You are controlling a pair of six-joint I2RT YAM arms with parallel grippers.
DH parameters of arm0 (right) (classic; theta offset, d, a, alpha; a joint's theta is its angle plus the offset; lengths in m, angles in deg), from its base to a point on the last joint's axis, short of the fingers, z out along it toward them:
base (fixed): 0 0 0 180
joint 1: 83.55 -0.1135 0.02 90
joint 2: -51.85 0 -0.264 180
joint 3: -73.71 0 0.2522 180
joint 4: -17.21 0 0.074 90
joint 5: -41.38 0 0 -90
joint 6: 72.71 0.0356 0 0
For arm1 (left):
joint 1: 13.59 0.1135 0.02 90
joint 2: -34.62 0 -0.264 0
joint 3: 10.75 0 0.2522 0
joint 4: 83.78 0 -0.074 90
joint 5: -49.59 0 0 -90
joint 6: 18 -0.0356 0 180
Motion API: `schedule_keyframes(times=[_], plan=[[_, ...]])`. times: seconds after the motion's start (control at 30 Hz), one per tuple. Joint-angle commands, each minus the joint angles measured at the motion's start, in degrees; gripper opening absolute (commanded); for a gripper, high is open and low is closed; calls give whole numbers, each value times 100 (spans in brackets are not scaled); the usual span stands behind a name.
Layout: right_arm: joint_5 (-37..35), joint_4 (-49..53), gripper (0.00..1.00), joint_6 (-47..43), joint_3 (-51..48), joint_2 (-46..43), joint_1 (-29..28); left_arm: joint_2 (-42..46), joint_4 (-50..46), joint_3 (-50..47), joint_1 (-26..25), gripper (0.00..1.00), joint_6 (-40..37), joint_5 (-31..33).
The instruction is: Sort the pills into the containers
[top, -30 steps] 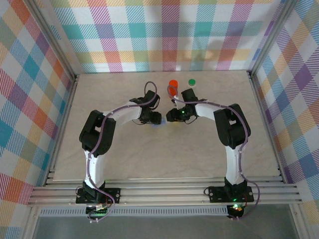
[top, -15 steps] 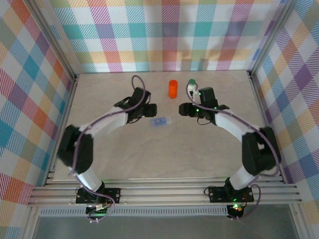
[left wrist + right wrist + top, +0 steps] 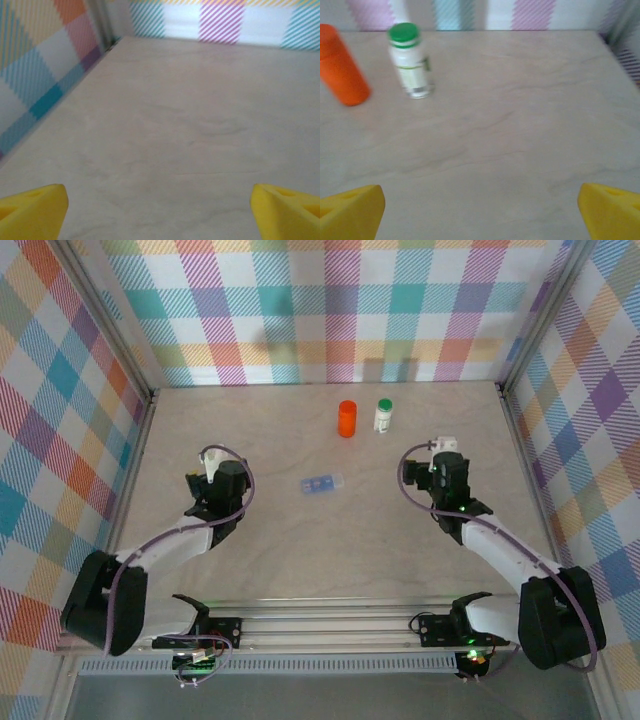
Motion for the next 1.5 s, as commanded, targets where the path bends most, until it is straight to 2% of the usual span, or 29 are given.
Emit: schedule_keyframes(times=[0.0, 0.17, 0.23, 0.27, 0.47, 0.57, 0.67, 0.77, 0.8, 0.83, 0.93, 1.0, 1.03, 1.07, 1.13, 1.17, 1.2, 1.27, 1.3, 1.33, 1.37, 1.4, 1.47], plan=[[-212, -825, 99, -232, -283, 263, 275, -48, 81, 67, 122, 95, -211, 242], [217, -977, 99, 638, -361, 1116, 801, -367, 414, -288, 421, 97, -402, -26], [233, -633, 99, 783, -109, 1327, 967, -595, 672, -442, 588, 98, -553, -246], [264, -617, 99, 836, -56, 1387, 1030, -584, 405, -352, 608, 98, -623, -325], [540, -719, 99, 1080, -42, 1455, 1421, -856, 1515, -496, 768, 100, -939, -966], [350, -969, 99, 975, -175, 1387, 1457, -967, 1778, -485, 812, 100, -1126, -1463], [331, -1163, 99, 945, -283, 1325, 1509, -873, 2214, -723, 813, 100, -1272, -1569], [401, -1537, 99, 759, -427, 1289, 1520, -1110, 3310, -1144, 1026, 100, -1149, -1456], [480, -1659, 99, 685, -476, 1274, 1520, -1213, 3412, -1132, 1143, 100, -1039, -1454], [564, -1749, 99, 632, -539, 1243, 1525, -1147, 3030, -1019, 1179, 100, -956, -1579], [722, -2201, 99, 520, -812, 1109, 1524, -1195, 3139, -1042, 1216, 100, -1003, -1766], [823, -3565, 99, 389, -1283, 1416, 1520, -1204, 3173, -1060, 1225, 100, -1035, -1872], [955, -3913, 99, 263, -1368, 1507, 1520, -1216, 3164, -1047, 1236, 100, -1057, -1945], [1305, -3547, 99, 161, -1312, 1362, 1520, -1243, 3129, -1013, 1260, 100, -1074, -2049], [1617, -4354, 99, 18, -1669, 1460, 1511, -1268, 3151, -1024, 1392, 100, -1084, -2487], [1752, -4947, 99, -40, -1902, 1587, 1512, -1409, 3440, -1143, 1502, 100, -1074, -2845], [1934, -5519, 99, -120, -2126, 1781, 1517, -1689, 4136, -1287, 1500, 100, -1203, -2927], [2257, -6298, 99, -252, -2243, 2224, 1511, -1483, 3499, -1155, 1514, 100, -1164, -3112], [2513, -6206, 99, -341, -2240, 2191, 1511, -1577, 3759, -1205, 1524, 100, -1205, -3102], [2847, -5801, 99, -494, -2145, 2029, 1514, -1488, 3458, -1136, 1531, 100, -1169, -3140], [3414, -5251, 99, -795, -1964, 1922, 1491, -1554, 3561, -1129, 1552, 100, -1168, -3179], [3823, -5085, 99, -1042, -1821, 1965, 1451, -1513, 3415, -1107, 1566, 100, -1150, -3196], [3824, -4685, 99, -976, -1611, 1947, 1523, -1523, 3447, -1099, 1578, 100, -1146, -3214]])
